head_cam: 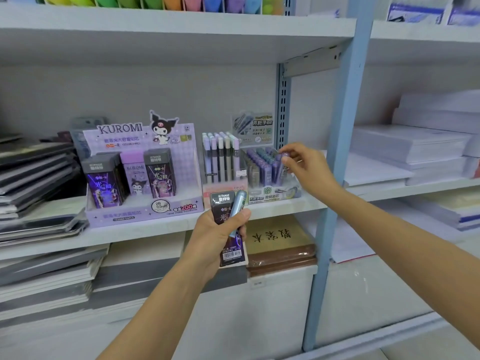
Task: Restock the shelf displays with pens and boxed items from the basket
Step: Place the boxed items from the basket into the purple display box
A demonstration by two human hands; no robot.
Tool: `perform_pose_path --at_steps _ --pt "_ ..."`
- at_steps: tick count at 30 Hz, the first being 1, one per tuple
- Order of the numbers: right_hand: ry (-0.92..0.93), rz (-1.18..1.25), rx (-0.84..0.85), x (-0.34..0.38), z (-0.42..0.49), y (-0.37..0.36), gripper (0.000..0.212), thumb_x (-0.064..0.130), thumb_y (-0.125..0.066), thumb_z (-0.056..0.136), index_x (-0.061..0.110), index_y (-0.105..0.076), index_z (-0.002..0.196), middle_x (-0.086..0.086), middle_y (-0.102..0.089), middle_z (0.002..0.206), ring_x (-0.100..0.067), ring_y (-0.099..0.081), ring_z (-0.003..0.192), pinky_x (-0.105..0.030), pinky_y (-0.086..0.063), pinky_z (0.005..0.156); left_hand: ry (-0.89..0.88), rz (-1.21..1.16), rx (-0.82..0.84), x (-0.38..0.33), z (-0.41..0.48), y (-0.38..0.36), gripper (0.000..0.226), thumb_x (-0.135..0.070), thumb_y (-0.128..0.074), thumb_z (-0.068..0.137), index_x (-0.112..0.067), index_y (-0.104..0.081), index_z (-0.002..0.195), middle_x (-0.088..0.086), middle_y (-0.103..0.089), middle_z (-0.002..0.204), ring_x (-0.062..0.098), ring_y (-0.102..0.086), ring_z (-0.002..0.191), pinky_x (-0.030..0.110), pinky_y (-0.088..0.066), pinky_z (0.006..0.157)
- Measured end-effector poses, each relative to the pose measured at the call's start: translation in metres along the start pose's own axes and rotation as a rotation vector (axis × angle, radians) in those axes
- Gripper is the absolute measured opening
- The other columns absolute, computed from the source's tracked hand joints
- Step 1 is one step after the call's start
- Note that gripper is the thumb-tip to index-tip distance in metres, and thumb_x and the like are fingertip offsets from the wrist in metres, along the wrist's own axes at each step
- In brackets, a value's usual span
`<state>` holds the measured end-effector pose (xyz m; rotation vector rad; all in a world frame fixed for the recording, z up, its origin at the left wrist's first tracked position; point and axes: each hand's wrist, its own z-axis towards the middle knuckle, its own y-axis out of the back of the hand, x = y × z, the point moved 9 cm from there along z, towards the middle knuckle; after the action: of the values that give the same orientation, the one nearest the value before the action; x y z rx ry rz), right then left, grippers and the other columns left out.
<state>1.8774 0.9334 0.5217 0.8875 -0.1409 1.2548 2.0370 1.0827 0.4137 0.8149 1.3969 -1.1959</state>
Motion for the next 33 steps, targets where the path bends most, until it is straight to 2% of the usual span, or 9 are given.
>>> perform_pose_path --at_steps 3,6,11,15,20,23,25,30,33 --pt "0.05 -0.105 0.097 0.003 0.008 -0.003 0.015 0.018 -0.057 0.096 0.018 -0.065 0.109 0.0 -0.066 0.091 -0.007 -0.061 0.077 -0.011 -0.046 0.07 0.004 0.022 0.013 0.0 0.007 -0.001 0.048 -0.034 -0.081 0.063 -0.007 -0.061 0.096 0.009 -0.063 0.066 0.018 -0.06 0.058 0.027 -0.052 0.057" --pt "0.036 -0.135 0.185 -0.001 0.009 -0.011 0.016 0.019 -0.06 0.095 0.017 -0.065 0.109 -0.003 -0.066 0.091 -0.013 -0.062 0.078 -0.022 -0.053 0.075 -0.002 0.028 0.024 0.001 0.013 -0.003 0.047 -0.033 -0.082 0.064 -0.009 -0.06 0.097 0.009 -0.063 0.067 0.018 -0.059 0.058 0.027 -0.052 0.057" --pt "0.054 -0.043 0.049 -0.002 0.0 -0.006 0.023 0.018 -0.068 0.089 0.021 -0.059 0.11 0.004 -0.062 0.087 -0.008 -0.058 0.072 -0.013 -0.05 0.067 -0.011 0.041 0.034 0.001 0.019 -0.008 0.037 -0.028 -0.081 0.07 -0.009 -0.062 0.095 0.01 -0.063 0.066 0.017 -0.06 0.057 0.026 -0.052 0.055" --pt "0.045 -0.067 -0.008 -0.007 -0.004 -0.008 0.011 0.017 -0.071 0.086 0.015 -0.064 0.095 0.001 -0.064 0.093 -0.009 -0.058 0.076 -0.018 -0.047 0.067 -0.016 0.048 0.036 0.002 0.02 -0.009 0.03 -0.023 -0.079 0.076 -0.009 -0.061 0.095 0.009 -0.063 0.066 0.018 -0.059 0.057 0.028 -0.052 0.056" --pt "0.019 -0.067 0.0 -0.004 -0.006 -0.012 0.011 0.011 -0.071 0.085 0.007 -0.064 0.093 -0.004 -0.061 0.094 -0.017 -0.059 0.08 -0.024 -0.047 0.071 -0.021 0.049 0.032 0.003 0.019 -0.01 0.031 -0.02 -0.079 0.077 -0.007 -0.059 0.096 0.01 -0.061 0.066 0.019 -0.058 0.057 0.028 -0.052 0.055" --pt "0.023 -0.044 -0.059 0.011 -0.009 0.0 0.017 0.019 -0.071 0.086 0.012 -0.063 0.1 0.0 -0.056 0.1 -0.013 -0.056 0.082 -0.018 -0.045 0.073 -0.032 0.055 0.032 0.001 0.018 -0.011 0.035 -0.023 -0.081 0.074 -0.007 -0.059 0.095 0.01 -0.061 0.066 0.019 -0.058 0.057 0.027 -0.051 0.056" --pt "0.054 0.059 -0.092 0.03 -0.016 0.007 0.019 0.025 -0.07 0.087 0.013 -0.062 0.1 0.003 -0.059 0.092 -0.009 -0.056 0.076 -0.015 -0.045 0.068 -0.051 0.072 0.034 -0.001 0.018 -0.013 0.039 -0.027 -0.082 0.068 -0.007 -0.06 0.093 0.009 -0.061 0.064 0.018 -0.057 0.056 0.026 -0.051 0.056" --pt "-0.108 0.303 0.26 0.049 -0.046 -0.036 0.029 0.043 -0.071 0.081 0.017 -0.062 0.09 0.004 -0.066 0.071 -0.006 -0.06 0.06 -0.017 -0.048 0.053 -0.113 0.11 0.048 -0.006 0.016 -0.024 0.025 -0.017 -0.08 0.075 -0.009 -0.061 0.089 0.006 -0.061 0.061 0.017 -0.055 0.054 0.027 -0.051 0.057" --pt "-0.199 0.458 0.32 0.043 -0.058 -0.046 0.023 0.027 -0.076 0.08 0.009 -0.066 0.089 0.001 -0.068 0.071 -0.01 -0.06 0.06 -0.02 -0.05 0.056 -0.115 0.091 0.043 -0.007 0.011 -0.028 0.031 -0.018 -0.082 0.071 -0.008 -0.063 0.093 0.004 -0.063 0.061 0.015 -0.057 0.053 0.024 -0.052 0.055"
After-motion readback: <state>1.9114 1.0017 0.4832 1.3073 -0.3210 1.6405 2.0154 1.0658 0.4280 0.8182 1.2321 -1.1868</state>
